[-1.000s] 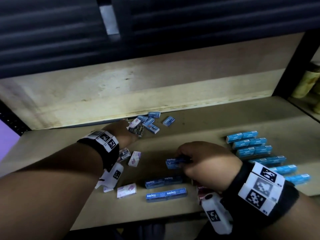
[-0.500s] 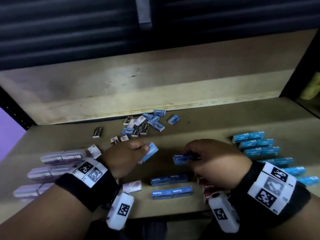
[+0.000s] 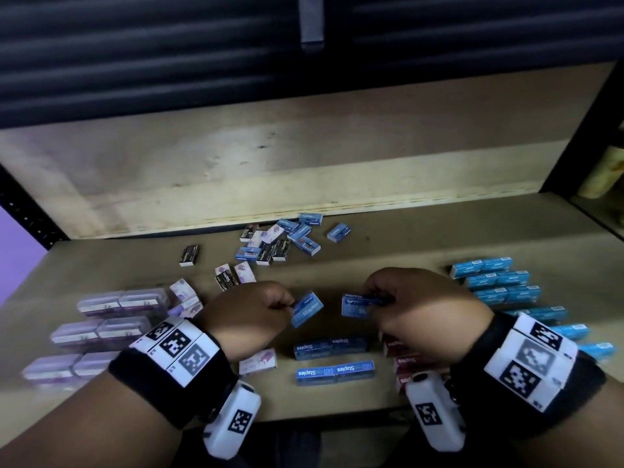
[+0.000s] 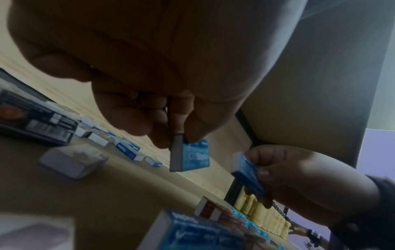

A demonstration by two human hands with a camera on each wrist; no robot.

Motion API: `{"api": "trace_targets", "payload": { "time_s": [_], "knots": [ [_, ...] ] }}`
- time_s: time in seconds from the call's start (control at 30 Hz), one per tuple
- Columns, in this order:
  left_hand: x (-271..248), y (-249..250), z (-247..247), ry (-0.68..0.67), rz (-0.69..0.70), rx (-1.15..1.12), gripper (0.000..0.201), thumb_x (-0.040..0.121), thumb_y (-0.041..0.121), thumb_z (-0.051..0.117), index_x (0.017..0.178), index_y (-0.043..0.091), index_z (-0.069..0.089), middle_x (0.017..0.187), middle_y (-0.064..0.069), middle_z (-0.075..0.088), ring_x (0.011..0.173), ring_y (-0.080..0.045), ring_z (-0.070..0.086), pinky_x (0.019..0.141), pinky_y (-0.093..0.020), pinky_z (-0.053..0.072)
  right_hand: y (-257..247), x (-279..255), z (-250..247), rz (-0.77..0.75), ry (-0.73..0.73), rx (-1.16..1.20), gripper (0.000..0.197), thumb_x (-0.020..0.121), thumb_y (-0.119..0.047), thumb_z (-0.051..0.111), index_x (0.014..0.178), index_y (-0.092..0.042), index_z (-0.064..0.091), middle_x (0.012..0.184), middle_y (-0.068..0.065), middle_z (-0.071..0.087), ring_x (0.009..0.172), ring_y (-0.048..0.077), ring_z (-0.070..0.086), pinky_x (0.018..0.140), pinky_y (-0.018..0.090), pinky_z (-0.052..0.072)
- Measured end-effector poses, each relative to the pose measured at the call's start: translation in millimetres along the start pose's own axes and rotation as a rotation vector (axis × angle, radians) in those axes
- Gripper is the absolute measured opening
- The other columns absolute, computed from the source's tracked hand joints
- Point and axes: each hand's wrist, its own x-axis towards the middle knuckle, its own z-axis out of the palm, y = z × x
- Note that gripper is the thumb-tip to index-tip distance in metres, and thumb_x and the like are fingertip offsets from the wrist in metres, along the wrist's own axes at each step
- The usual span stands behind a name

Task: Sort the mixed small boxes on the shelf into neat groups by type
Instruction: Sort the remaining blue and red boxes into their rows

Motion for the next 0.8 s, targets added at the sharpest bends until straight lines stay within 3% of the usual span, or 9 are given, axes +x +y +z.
{"api": "trace_targets", "payload": {
  "time_s": [0.17,0.3,0.5,0.57,0.7,0.8],
  "knots": [
    [-3,3,1,-0.003,0.013,-0.007,0.016,0.084,0.044,0.063,0.099,0.041,0.070,0.090,0.024,0.069,0.085,0.007,0.062,0.076,-0.020,0.048,0,3,1,-0.004,-0.012,-0.023,0.017,0.087,-0.038,0.058,0.102,-0.036,0.066,0.091,-0.013,0.067,0.080,0.004,0.058,0.059,0.016,0.035],
    [-3,6,-1,-0.043,0.069,0.053,0.020,0.085,0.046,0.060,0.101,0.040,0.070,0.087,0.021,0.068,0.081,0.006,0.060,0.063,-0.014,0.037,-1,4,1,0.008,-0.020,-0.029,0.019,0.086,-0.038,0.058,0.103,-0.034,0.066,0.092,-0.012,0.068,0.082,0.005,0.059,0.064,0.023,0.040],
    [0,7,0,-0.044,0.111,0.083,0.021,0.083,0.045,0.056,0.097,0.040,0.070,0.083,0.022,0.067,0.080,0.004,0.059,0.061,-0.015,0.034,-6,7,-2,0.004,-0.017,-0.099,0.016,0.078,-0.041,0.057,0.092,-0.035,0.061,0.081,-0.012,0.064,0.074,0.002,0.056,0.060,0.026,0.042],
    [1,7,0,-0.027,0.118,0.095,0.021,0.080,0.047,0.054,0.095,0.041,0.069,0.080,0.022,0.066,0.077,0.003,0.059,0.060,-0.014,0.034,-9,9,-4,0.021,-0.038,-0.115,0.018,0.075,-0.044,0.056,0.090,-0.037,0.060,0.081,-0.014,0.063,0.075,0.002,0.057,0.065,0.029,0.046],
    [4,8,-2,-0.045,0.131,0.116,0.028,0.077,0.051,0.050,0.099,0.045,0.066,0.085,0.021,0.067,0.080,0.002,0.060,0.065,-0.020,0.041,-16,14,-4,0.014,-0.071,-0.210,0.023,0.075,-0.049,0.054,0.097,-0.046,0.060,0.099,-0.017,0.056,0.095,0.006,0.056,0.088,0.035,0.048],
    [6,7,-2,-0.074,0.138,0.163,0.026,0.077,0.050,0.051,0.097,0.044,0.066,0.084,0.019,0.066,0.081,-0.002,0.059,0.066,-0.021,0.041,-22,18,-4,-0.002,-0.098,-0.301,0.022,0.081,-0.047,0.056,0.103,-0.045,0.060,0.096,-0.018,0.052,0.095,0.008,0.054,0.087,0.037,0.043]
  ]
}}
